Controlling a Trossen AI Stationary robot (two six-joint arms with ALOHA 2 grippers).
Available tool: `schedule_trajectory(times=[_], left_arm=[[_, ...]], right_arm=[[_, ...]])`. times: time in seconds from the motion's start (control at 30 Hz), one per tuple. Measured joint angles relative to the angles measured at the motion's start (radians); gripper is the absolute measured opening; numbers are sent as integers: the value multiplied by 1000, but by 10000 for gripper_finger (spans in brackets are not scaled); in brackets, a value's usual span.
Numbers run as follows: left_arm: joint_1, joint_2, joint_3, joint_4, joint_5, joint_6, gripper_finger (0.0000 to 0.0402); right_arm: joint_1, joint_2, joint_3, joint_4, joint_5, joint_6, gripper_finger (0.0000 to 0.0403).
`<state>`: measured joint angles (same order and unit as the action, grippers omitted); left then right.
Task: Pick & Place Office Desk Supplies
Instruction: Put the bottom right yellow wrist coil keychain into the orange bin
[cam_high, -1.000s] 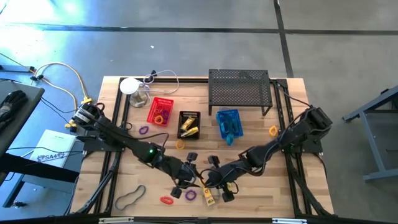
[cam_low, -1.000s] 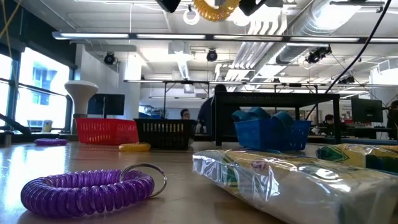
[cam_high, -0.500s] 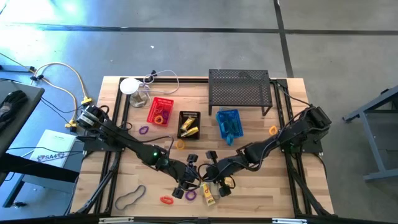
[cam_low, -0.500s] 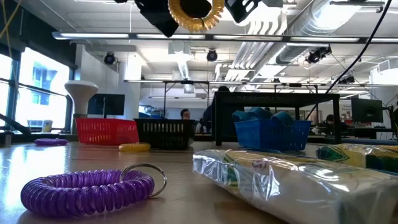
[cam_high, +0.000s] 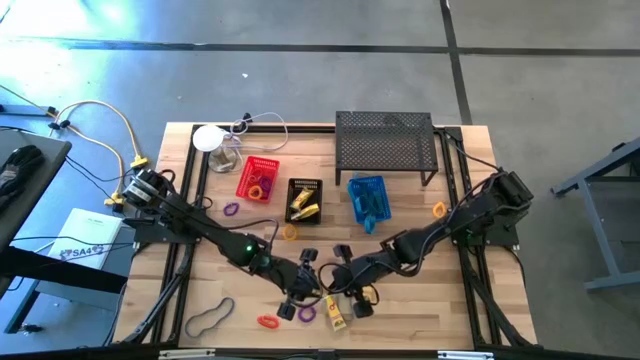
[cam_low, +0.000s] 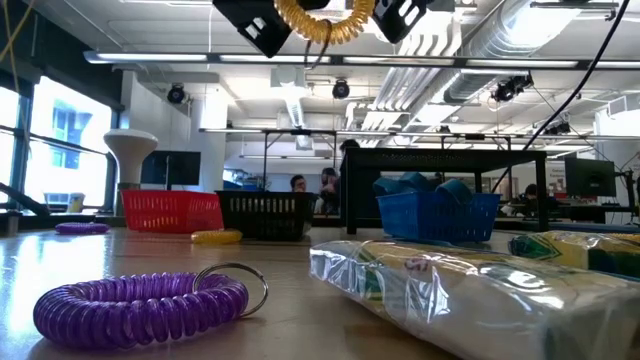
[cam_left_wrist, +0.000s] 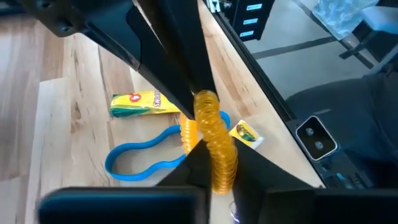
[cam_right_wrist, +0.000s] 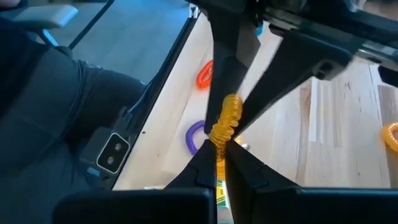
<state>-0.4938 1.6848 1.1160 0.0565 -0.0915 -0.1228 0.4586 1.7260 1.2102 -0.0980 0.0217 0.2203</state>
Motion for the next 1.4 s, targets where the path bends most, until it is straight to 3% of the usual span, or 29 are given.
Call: schedule_trajectory(times=[0.17, 0.47, 0.7, 1.0, 1.2, 1.4], left_arm=[[0, 0, 0, 0, 0, -1, 16], [-3, 0, 0, -56, 1, -12, 16], [-1, -89, 2, -355, 39, -196, 15], [1, -264, 3, -830, -5, -511, 14], [18, -337, 3, -1102, -128, -705, 14], [141, -373, 3, -1342, -58, -789, 14]], right_arm=[[7, 0, 0, -3, 1, 110, 41], [55, 46, -3, -60, -20, 405, 182], [96, 99, 2, -231, 60, 684, 212], [147, 88, 0, -454, 346, 972, 207], [225, 87, 0, -622, 652, 1120, 208], [256, 87, 0, -793, 923, 1198, 206]])
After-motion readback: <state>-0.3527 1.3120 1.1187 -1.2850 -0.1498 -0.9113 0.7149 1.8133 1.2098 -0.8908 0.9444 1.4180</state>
